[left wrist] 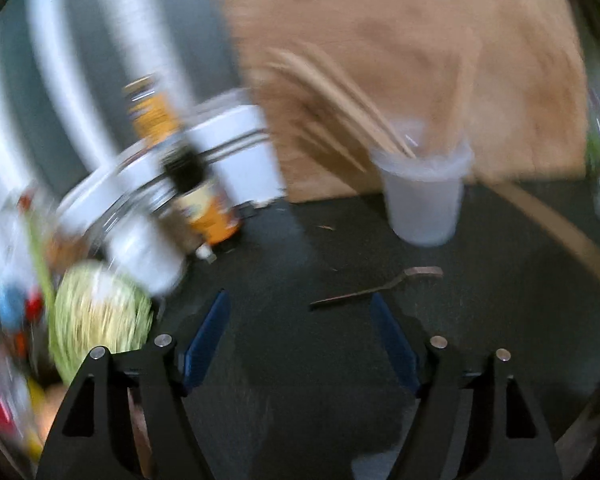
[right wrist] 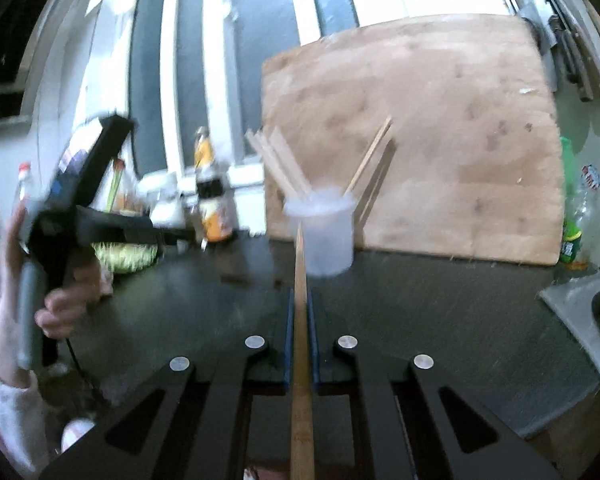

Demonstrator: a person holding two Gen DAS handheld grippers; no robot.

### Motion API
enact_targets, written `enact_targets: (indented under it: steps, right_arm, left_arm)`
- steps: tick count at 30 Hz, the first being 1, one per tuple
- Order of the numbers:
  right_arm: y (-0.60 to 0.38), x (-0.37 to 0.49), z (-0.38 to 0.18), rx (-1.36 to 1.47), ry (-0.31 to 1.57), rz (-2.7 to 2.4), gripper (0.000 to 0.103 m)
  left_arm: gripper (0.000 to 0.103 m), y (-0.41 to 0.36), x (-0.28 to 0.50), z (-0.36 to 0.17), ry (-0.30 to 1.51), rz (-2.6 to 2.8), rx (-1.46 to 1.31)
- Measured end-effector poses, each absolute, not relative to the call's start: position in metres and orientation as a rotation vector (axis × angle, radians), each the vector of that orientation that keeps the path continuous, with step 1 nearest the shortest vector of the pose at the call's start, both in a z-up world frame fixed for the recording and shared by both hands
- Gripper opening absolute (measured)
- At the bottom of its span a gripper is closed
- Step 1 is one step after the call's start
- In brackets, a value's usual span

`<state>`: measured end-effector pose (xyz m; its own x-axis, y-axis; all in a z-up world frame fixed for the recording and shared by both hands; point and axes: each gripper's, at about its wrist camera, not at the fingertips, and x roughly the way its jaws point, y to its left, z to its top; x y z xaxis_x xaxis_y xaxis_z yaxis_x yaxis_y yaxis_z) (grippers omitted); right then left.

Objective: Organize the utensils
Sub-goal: 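Lift the chopstick upright with the right tool and carry it toward the cup, then lower the chopstick into the clear cup with the right tool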

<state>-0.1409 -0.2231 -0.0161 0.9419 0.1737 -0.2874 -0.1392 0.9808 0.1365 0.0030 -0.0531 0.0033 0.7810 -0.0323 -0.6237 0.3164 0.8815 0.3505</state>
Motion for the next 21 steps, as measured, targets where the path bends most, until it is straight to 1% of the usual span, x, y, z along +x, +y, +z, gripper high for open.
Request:
enact_targets:
  steps: [1,3,4,7,12,13,15,18,21]
  right_arm:
    - [-0.228,-0.138,-0.011,0.126,0.306,0.167,0.008]
    - [-0.238,-0.136,-0.003,0.148,0.291,0.172,0.008]
    - [-0.241,-0.134,0.001,0.146,0.282,0.170,0.008]
    - [-0.245,-0.132,0.010,0.116,0.274,0.158,0.008]
    - [-0.261,-0.124,0.017,0.184,0.345,0.223,0.008]
    - [-0.265,-0.124,0.019,0.193,0.347,0.222,0.008]
    - [-0.272,-0.123,0.022,0.205,0.339,0.211,0.008]
    - [-0.278,-0.122,0.028,0.214,0.335,0.224,0.008]
    - [-0.282,-0.123,0.032,0.215,0.331,0.237,0.008]
  left_arm:
    - [0.071,-0.063,0.009,-0.002,0.669,-0.218,0.520]
    - [0.057,-0.077,0.018,-0.009,0.703,-0.276,0.570]
    - [0.054,-0.083,0.022,-0.010,0.721,-0.318,0.578]
    - [0.050,-0.099,0.034,-0.014,0.750,-0.401,0.621]
    - [0.047,-0.129,0.049,-0.035,0.822,-0.498,0.759]
    - [0.044,-0.134,0.053,-0.040,0.828,-0.477,0.785]
    - [0.032,-0.138,0.063,-0.046,0.845,-0.443,0.792]
    - [0.024,-0.136,0.072,-0.051,0.904,-0.489,0.745]
    - [0.020,-0.135,0.074,-0.056,0.915,-0.498,0.737]
